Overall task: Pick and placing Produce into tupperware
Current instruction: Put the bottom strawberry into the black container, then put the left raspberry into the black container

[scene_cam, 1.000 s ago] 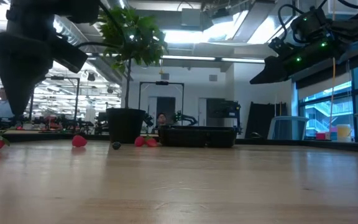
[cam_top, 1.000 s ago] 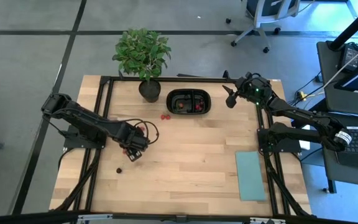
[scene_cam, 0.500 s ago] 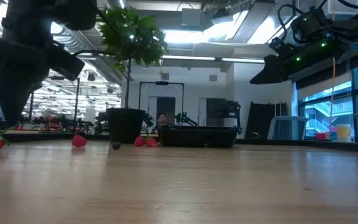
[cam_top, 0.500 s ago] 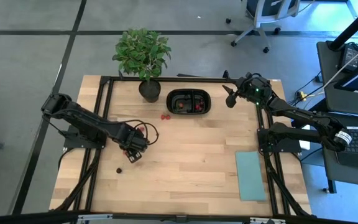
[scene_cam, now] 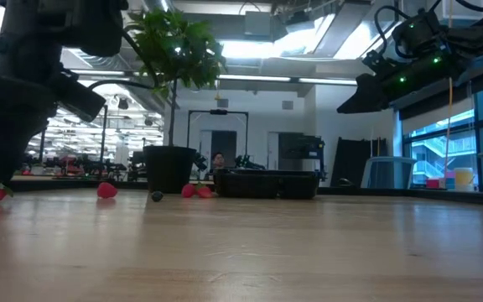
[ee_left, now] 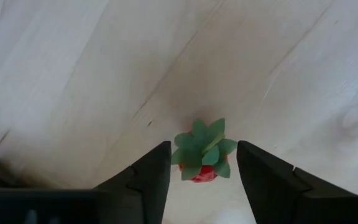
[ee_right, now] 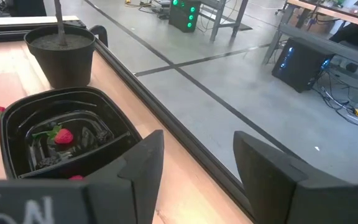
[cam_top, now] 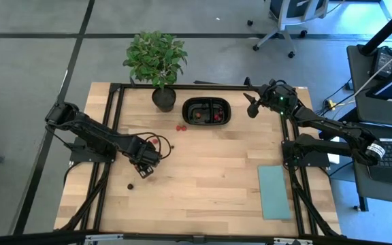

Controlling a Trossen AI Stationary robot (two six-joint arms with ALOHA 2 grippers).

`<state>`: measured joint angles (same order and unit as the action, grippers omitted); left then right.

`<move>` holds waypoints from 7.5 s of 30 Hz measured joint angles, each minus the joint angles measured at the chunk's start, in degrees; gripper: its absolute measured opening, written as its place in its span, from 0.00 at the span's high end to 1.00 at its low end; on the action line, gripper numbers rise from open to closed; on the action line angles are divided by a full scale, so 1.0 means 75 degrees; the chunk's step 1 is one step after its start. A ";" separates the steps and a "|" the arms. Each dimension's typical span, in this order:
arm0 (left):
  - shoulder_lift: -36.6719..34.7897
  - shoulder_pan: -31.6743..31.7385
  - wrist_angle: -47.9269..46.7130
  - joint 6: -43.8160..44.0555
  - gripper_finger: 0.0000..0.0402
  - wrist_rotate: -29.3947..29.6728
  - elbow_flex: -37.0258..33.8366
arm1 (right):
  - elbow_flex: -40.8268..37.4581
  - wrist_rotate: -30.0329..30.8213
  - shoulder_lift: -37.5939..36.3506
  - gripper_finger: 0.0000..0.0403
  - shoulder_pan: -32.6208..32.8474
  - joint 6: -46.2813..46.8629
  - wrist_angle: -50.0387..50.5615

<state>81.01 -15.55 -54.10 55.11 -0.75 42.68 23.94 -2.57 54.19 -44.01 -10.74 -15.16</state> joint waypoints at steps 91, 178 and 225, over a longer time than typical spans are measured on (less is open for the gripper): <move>0.0000 0.0791 0.1677 -0.3530 1.00 -0.0241 0.0761 | 0.0000 -0.0001 0.0000 0.51 -0.0002 0.0000 0.0002; 0.4494 0.2929 0.9320 -1.1570 0.82 0.6020 0.2834 | -0.0003 0.0000 0.0000 0.51 -0.0001 -0.0061 0.0438; 0.0050 0.2209 0.0043 -0.4395 0.54 0.1642 0.1825 | -0.0003 0.0000 0.0009 0.51 0.0000 -0.0003 0.0513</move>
<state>81.38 1.02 -53.77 22.15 11.57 56.36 23.92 -2.57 54.26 -44.01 -10.76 -11.31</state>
